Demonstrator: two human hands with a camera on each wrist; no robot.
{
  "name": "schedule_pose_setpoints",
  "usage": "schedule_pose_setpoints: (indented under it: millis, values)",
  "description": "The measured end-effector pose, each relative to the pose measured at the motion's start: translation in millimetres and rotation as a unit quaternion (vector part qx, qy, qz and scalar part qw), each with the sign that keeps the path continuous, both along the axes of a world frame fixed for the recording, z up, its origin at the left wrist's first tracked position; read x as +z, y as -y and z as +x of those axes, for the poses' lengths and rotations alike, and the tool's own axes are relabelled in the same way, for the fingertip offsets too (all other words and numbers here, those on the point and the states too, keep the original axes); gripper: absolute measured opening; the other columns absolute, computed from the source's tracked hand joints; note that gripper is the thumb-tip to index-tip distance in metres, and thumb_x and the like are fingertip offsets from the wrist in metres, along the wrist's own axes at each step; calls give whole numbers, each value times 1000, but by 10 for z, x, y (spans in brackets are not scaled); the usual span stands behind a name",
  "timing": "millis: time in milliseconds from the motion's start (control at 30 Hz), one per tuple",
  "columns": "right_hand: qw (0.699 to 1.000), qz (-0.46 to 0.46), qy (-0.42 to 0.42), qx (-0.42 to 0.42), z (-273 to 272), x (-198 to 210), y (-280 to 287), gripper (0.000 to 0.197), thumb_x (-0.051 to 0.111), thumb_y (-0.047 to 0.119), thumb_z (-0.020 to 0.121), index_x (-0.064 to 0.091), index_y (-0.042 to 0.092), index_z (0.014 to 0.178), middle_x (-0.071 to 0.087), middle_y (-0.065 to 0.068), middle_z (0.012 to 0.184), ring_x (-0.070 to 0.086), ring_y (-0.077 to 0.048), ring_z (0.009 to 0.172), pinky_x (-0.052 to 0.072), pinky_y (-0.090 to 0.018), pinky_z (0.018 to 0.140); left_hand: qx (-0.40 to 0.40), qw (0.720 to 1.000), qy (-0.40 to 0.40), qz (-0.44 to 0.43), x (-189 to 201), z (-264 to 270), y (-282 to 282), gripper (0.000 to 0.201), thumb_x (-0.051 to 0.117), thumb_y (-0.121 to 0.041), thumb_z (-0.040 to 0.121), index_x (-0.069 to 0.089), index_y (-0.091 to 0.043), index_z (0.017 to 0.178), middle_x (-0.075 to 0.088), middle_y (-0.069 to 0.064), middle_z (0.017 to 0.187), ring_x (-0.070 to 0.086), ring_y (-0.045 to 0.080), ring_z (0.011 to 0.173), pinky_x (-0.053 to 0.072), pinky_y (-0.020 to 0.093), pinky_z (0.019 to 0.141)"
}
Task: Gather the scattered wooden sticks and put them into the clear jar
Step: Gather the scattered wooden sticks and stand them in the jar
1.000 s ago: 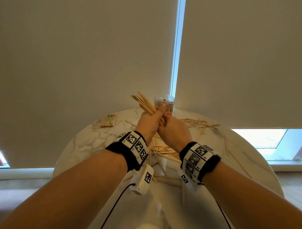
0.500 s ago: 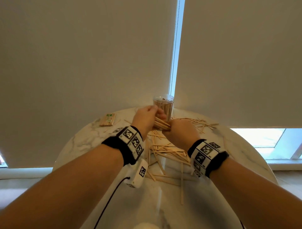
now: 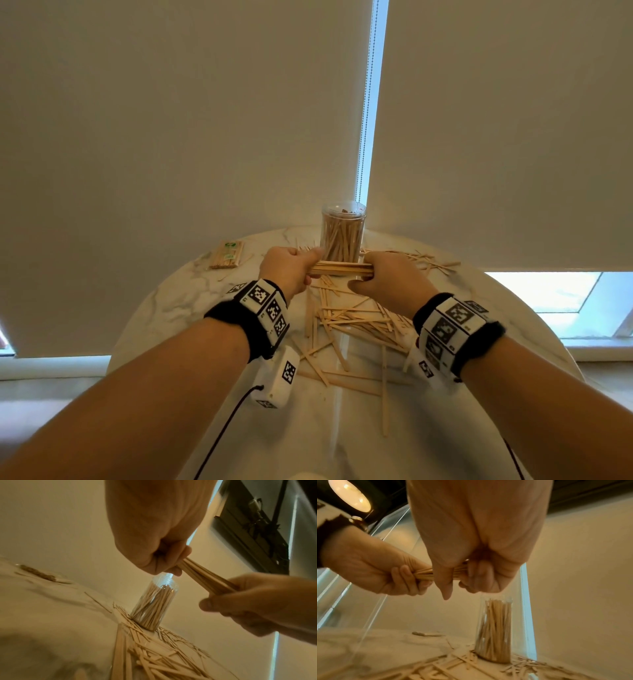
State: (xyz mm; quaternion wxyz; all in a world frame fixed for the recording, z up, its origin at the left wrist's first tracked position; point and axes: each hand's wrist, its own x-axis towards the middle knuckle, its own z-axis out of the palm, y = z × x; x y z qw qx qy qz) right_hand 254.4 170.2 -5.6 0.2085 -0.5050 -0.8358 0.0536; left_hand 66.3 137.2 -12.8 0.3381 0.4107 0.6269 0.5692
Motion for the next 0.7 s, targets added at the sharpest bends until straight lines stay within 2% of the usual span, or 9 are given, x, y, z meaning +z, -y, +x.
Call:
schedule_pose_setpoints:
  millis: [67, 133, 300, 367, 433, 500, 567, 633, 700]
  values:
    - [999, -6, -40, -2, -61, 3, -10, 28, 73, 45, 84, 60, 21, 94, 60, 8, 78, 55, -5, 68, 36, -18, 54, -11, 1000, 9, -5, -1, 56, -7, 33, 76, -38, 84, 67, -8, 74, 74, 14, 73, 53, 11, 44, 44, 23, 45]
    - [999, 6, -40, 1, -90, 8, -27, 29, 73, 45, 84, 61, 21, 96, 61, 9, 79, 55, -3, 68, 37, -17, 54, -24, 1000, 18, -5, -2, 91, -7, 31, 74, -35, 86, 67, -6, 76, 73, 15, 72, 52, 10, 43, 44, 22, 44]
    - [993, 87, 73, 12, -138, 5, 1, 24, 62, 50, 90, 66, 26, 95, 63, 9, 76, 60, -10, 70, 53, -27, 68, -57, 998, -1, 3, 27, 137, 1, 30, 68, -34, 92, 66, -6, 80, 70, 12, 70, 56, 12, 46, 48, 24, 47]
    - [991, 101, 91, 7, -159, -4, 8, 26, 55, 50, 93, 67, 27, 89, 61, 9, 70, 59, -10, 66, 55, -28, 66, -59, 998, 4, -6, 61, 164, -4, 35, 61, -38, 95, 67, -5, 86, 73, 10, 75, 66, 17, 55, 56, 29, 55]
    - [991, 96, 91, -17, -128, -10, -19, 30, 52, 50, 95, 67, 25, 86, 59, 8, 67, 60, -12, 63, 57, -31, 64, -6, 998, 52, -20, 110, 124, -20, 42, 56, -48, 95, 68, -8, 93, 75, 9, 84, 73, 22, 74, 62, 36, 68]
    - [991, 89, 93, -38, -98, -11, -29, 31, 53, 49, 94, 69, 23, 85, 58, 7, 66, 60, -13, 63, 56, -31, 63, 28, 989, 146, -27, 152, 73, -23, 46, 52, -55, 95, 64, -10, 101, 73, 10, 95, 72, 26, 87, 62, 42, 77]
    - [992, 87, 82, -33, -131, -15, -9, 32, 54, 47, 94, 69, 21, 84, 58, 7, 64, 59, -12, 61, 52, -27, 58, -20, 978, 206, -37, 183, 113, 12, 50, 47, -55, 97, 62, -8, 108, 74, 14, 99, 72, 29, 90, 60, 43, 82]
    - [992, 90, 83, -24, -199, -7, 19, 31, 53, 45, 95, 68, 20, 84, 57, 7, 64, 55, -10, 58, 44, -22, 53, -75, 970, 229, -31, 192, 214, 39, 53, 44, -50, 101, 64, -2, 110, 75, 18, 95, 74, 33, 90, 59, 46, 84]
    - [993, 85, 84, -20, -227, 7, 34, 29, 53, 44, 95, 69, 21, 89, 58, 7, 64, 53, -8, 56, 37, -20, 50, -83, 965, 250, -15, 198, 275, 39, 52, 42, -44, 103, 65, 3, 109, 75, 20, 95, 73, 35, 93, 58, 48, 86]
